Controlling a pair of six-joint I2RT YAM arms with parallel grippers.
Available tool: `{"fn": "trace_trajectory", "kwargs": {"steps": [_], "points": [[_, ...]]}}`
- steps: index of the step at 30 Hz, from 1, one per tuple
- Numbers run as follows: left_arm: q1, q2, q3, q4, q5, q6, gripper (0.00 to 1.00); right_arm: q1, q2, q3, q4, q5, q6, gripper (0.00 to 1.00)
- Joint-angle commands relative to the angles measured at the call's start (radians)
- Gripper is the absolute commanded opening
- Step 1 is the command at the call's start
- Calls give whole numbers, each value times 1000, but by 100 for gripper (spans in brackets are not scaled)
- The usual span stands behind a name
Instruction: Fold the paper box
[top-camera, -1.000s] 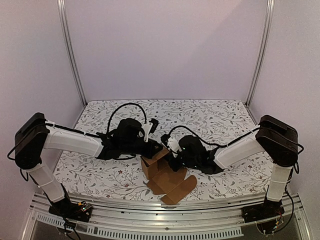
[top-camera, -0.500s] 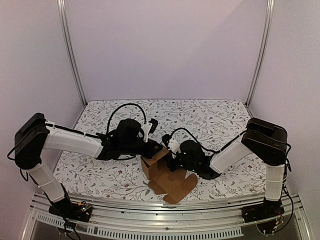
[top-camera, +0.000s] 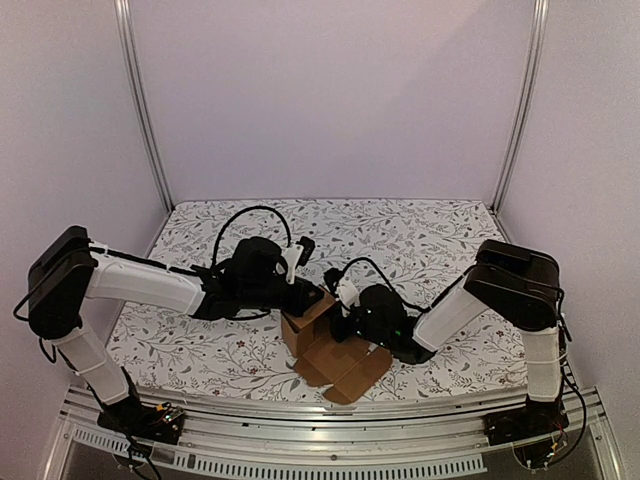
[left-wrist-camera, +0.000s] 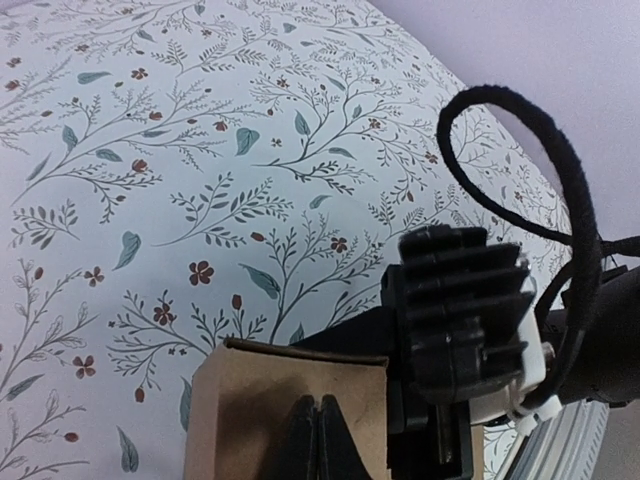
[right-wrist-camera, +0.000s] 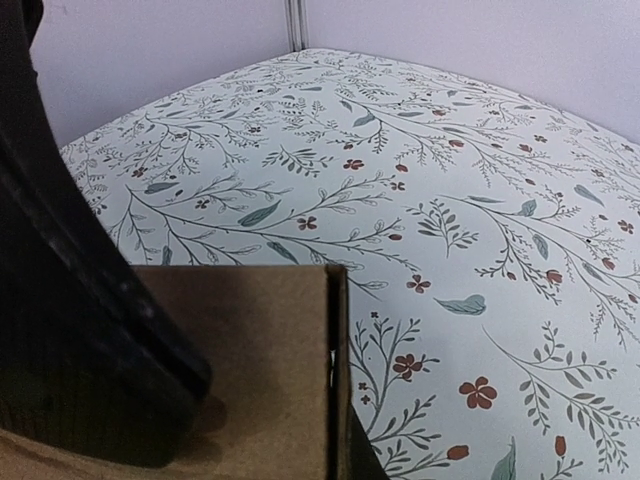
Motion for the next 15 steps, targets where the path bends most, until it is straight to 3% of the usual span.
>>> {"fn": "trace_trajectory", "kwargs": {"steps": [1,7,15], "points": [[7,2,-23,-86,11,6,0,-6,43,17,34,24,13,15],[8,1,-20,-90,12,7,0,-6,61,30,51,35,28,19],[8,0,-18,-100,16,8,0,-6,81,49,65,44,24,4]]}}
